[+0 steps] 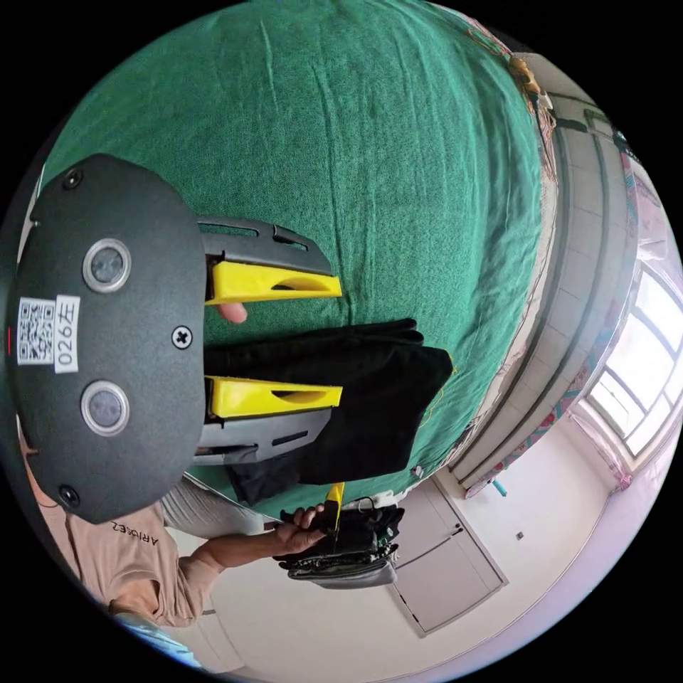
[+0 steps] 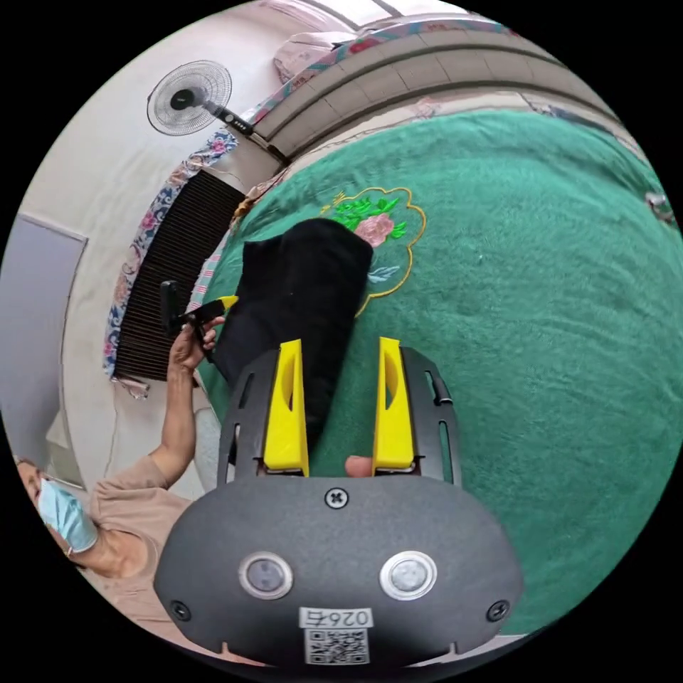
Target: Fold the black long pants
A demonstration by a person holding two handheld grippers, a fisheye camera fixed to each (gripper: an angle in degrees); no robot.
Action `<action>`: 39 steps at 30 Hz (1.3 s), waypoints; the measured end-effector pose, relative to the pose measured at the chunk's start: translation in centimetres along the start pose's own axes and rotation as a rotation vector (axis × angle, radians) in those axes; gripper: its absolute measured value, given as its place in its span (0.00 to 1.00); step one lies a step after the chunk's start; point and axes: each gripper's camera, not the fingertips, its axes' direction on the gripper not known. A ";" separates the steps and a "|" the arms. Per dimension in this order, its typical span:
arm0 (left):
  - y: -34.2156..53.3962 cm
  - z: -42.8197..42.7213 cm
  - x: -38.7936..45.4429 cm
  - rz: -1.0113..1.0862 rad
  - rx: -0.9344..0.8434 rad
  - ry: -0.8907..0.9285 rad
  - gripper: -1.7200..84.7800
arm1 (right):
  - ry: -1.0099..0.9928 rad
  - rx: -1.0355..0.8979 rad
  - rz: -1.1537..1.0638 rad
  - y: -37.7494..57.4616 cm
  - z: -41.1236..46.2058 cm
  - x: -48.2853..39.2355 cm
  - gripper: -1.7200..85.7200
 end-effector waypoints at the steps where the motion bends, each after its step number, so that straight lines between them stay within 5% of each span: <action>1: 0.2 -0.2 0.1 0.005 -0.003 0.004 0.23 | -0.090 -0.010 0.015 0.0 0.8 0.8 0.16; 4: 0.8 -0.7 0.1 0.025 -0.018 -0.009 0.22 | -0.242 -0.056 0.037 0.0 3.6 1.6 0.14; 28: 8.6 -6.4 -3.8 0.067 -0.074 0.178 0.14 | -0.215 0.078 0.024 3.0 8.6 -4.7 0.11; 33: 11.5 -9.4 -3.6 0.044 -0.003 0.172 0.11 | -0.096 0.086 -0.034 4.2 9.7 -9.7 0.06; 39: 17.1 -17.3 -1.5 0.076 0.145 0.194 0.10 | 0.319 0.177 -0.382 7.4 9.5 -24.1 0.04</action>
